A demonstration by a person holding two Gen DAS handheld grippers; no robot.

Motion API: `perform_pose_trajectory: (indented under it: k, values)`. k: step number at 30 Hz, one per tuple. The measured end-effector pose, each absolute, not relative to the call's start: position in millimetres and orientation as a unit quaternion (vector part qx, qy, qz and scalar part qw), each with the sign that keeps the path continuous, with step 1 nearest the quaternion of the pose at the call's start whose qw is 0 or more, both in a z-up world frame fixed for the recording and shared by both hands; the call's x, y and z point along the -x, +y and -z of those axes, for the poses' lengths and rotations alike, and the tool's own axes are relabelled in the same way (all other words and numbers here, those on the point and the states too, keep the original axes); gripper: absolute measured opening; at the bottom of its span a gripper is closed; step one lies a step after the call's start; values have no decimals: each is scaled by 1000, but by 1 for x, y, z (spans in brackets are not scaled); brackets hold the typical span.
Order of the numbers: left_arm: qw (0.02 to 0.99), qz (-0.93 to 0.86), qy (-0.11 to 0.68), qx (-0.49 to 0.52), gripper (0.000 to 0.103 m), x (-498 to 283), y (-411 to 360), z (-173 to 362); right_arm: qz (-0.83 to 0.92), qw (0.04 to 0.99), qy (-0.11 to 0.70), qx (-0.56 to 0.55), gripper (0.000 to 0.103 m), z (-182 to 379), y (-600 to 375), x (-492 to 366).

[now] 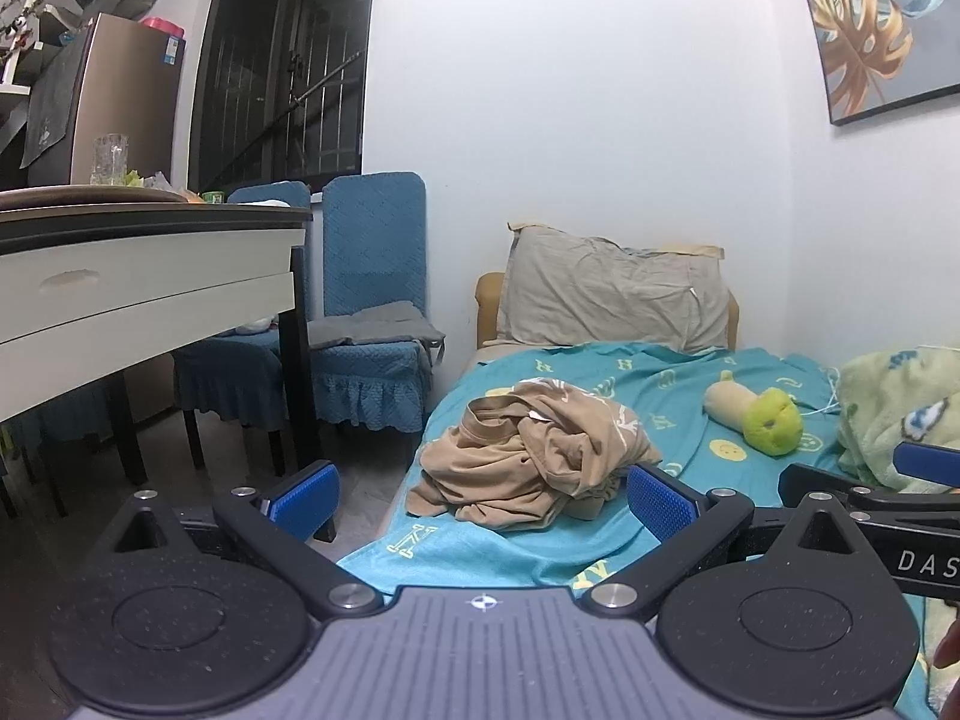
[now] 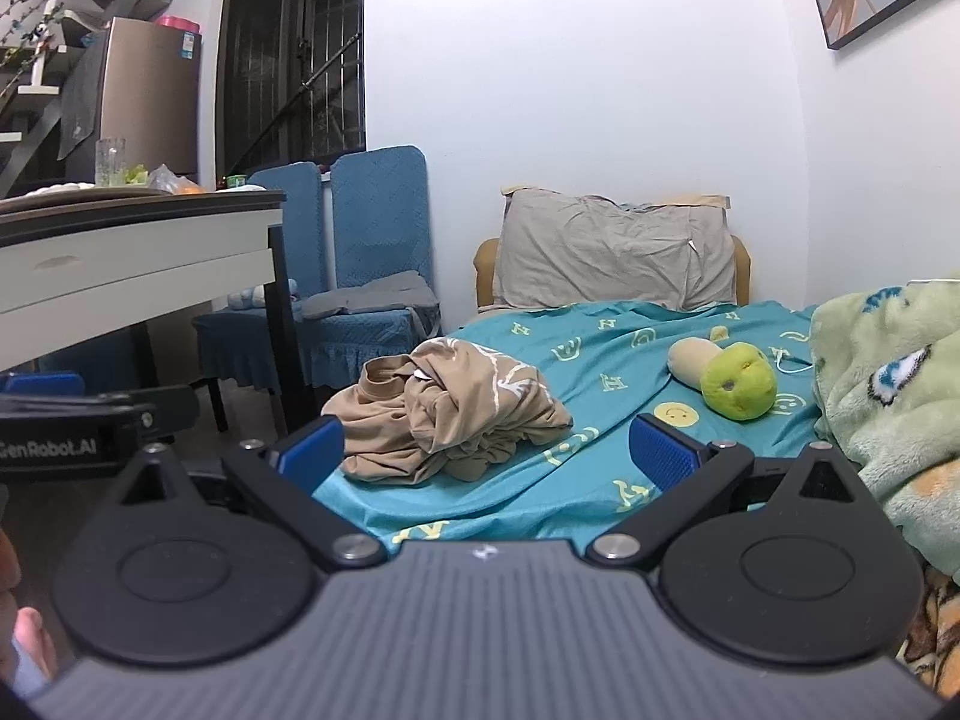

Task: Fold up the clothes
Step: 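Move both tools toward the crumpled beige T-shirt on the bed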

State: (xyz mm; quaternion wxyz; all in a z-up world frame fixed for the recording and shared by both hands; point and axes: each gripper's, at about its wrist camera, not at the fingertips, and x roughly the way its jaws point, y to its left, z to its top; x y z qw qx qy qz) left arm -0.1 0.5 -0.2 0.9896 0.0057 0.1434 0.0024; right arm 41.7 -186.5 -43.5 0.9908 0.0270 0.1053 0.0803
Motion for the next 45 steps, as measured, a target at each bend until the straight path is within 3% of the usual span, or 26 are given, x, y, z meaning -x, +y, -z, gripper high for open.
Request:
perform_pose_trajectory:
  k: [19,23,24,25,27,29,45]
  values:
    - [988,7,154,-2,103,1,-5,3,-59,989,121,-55,103,46,-190,-48]
    - [988,5,151,-2,103,1,-5,3,-63,990,112,-56,93,46,-190,-46]
    - [988,5,152,-2,103,1,-5,3,-63,991,110,-53,85,45,-189,-45]
    - [988,4,152,-1,103,0,-4,3,-60,991,108,-51,67,45,-189,-44]
    - [988,5,152,0,103,-1,-4,4,-60,991,108,-51,59,45,-189,-44]
    - [989,6,150,2,103,2,-4,3,-65,991,107,-54,39,44,-190,-44]
    - [989,11,149,0,103,2,-5,7,-70,985,125,-93,39,43,-190,-53]
